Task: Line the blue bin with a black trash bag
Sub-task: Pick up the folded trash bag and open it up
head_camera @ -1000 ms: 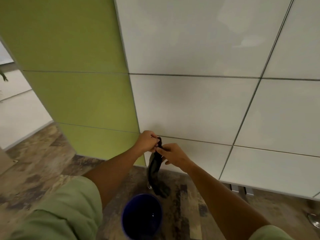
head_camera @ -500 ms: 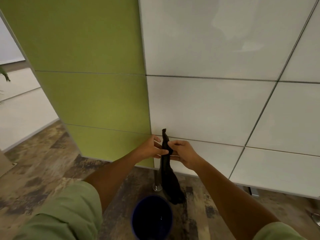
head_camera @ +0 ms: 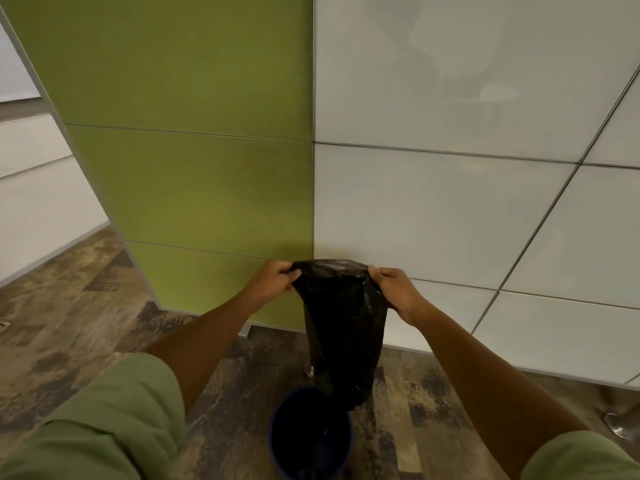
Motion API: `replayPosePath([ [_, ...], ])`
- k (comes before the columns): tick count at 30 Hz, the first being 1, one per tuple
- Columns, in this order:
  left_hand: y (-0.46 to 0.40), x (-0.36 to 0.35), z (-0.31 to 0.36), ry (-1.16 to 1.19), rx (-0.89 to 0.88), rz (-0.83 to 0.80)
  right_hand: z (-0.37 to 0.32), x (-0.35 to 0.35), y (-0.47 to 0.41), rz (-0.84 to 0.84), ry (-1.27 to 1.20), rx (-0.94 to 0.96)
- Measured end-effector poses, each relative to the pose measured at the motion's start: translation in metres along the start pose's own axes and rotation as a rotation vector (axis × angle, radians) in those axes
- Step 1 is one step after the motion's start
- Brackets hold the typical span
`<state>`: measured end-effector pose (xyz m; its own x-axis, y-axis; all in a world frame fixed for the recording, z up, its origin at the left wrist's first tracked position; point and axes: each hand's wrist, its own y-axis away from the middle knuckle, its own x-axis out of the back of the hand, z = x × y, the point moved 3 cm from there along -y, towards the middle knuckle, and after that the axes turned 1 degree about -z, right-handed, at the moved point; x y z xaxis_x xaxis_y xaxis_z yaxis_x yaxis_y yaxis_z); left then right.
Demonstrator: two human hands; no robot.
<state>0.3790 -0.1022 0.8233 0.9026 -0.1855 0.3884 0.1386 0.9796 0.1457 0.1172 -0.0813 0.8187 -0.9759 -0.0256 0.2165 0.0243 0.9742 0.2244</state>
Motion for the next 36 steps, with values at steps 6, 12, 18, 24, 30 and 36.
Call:
replayPosePath([
  [6,-0.009,0.011,-0.004,0.077,0.064,0.125,-0.003,-0.001,0.003,-0.106,-0.003,0.019],
  [12,-0.020,0.026,-0.006,-0.213,-0.009,0.473,-0.003,-0.011,0.003,-0.249,-0.060,0.059],
  [18,-0.018,0.023,-0.002,-0.207,-0.010,0.555,-0.004,-0.014,-0.007,-0.083,-0.058,0.070],
  [24,-0.006,-0.013,0.006,0.136,0.236,0.190,-0.005,-0.021,-0.004,-0.057,-0.184,0.004],
  [30,-0.012,-0.057,0.003,0.276,0.108,-0.244,-0.007,-0.044,0.005,-0.175,-0.216,0.041],
  [36,-0.009,-0.040,-0.014,0.202,0.030,-0.037,0.002,-0.032,0.004,-0.007,-0.371,-0.036],
])
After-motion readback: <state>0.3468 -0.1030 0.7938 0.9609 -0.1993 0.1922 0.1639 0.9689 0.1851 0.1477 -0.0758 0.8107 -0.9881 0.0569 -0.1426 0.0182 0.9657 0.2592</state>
